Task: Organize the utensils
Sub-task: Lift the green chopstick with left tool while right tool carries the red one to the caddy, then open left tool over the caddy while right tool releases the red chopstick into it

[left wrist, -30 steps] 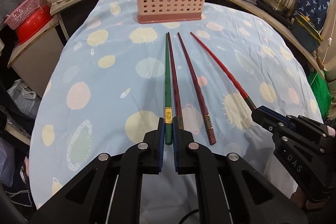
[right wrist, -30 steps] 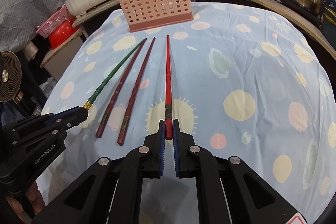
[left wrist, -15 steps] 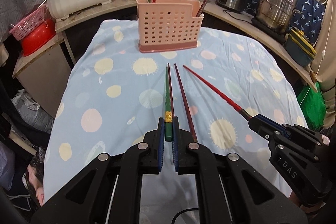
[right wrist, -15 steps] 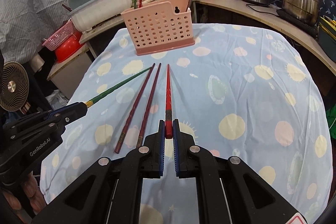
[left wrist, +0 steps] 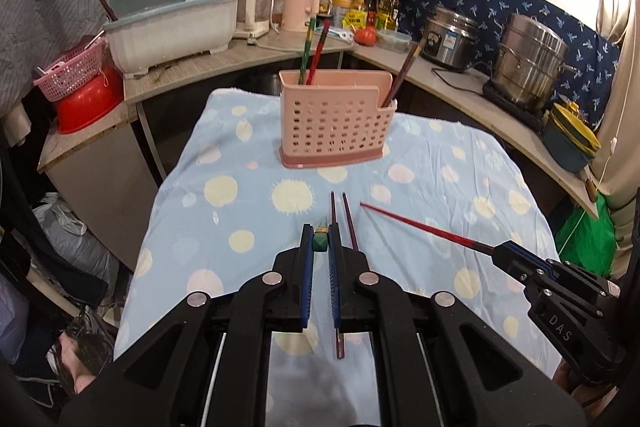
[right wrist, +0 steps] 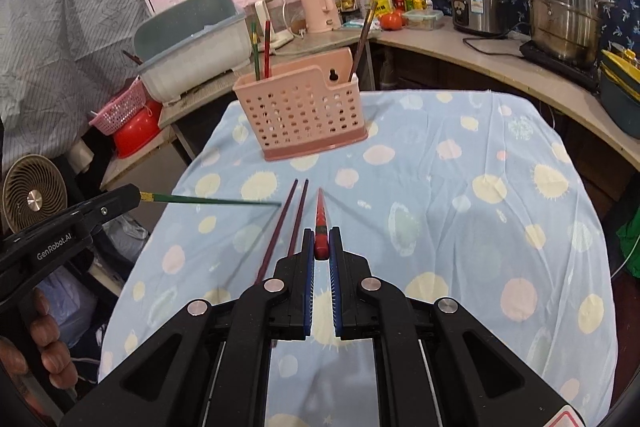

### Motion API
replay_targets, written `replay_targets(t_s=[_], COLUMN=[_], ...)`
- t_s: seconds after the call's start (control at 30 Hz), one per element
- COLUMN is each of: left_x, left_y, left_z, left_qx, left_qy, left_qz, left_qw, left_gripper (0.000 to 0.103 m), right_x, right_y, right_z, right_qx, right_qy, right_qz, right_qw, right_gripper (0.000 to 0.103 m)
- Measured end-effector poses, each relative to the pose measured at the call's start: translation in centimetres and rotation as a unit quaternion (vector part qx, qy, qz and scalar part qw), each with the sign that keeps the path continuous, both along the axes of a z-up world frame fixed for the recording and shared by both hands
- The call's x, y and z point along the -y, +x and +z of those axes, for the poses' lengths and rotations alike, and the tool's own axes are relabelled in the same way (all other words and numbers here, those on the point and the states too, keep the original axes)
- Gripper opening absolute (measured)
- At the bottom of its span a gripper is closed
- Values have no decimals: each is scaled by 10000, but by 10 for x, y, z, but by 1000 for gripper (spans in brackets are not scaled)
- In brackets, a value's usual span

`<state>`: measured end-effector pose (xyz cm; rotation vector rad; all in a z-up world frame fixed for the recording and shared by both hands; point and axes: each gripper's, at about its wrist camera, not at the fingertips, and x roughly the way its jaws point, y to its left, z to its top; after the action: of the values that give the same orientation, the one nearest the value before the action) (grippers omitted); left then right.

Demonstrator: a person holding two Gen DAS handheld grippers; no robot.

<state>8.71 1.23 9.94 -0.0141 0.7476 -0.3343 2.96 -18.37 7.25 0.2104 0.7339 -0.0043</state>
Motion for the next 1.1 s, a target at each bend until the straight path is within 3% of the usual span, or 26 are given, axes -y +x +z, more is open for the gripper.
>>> replay_targets(t_s=[0.63, 1.1], left_x=[20, 31], left_y=[52, 133], left_z=[82, 152], left_qx=[839, 1514], left_qy=[-34, -178], left_qz=[24, 332], left_qw=[9965, 9878], left_gripper=[7, 7], right_x=[12, 38], right_y=[47, 132], right_z=[76, 144], right_qx=[811, 1682], right_qy=[-192, -376], right_qz=[-1, -436], right_qw=[9965, 9841], right_gripper=[8, 8])
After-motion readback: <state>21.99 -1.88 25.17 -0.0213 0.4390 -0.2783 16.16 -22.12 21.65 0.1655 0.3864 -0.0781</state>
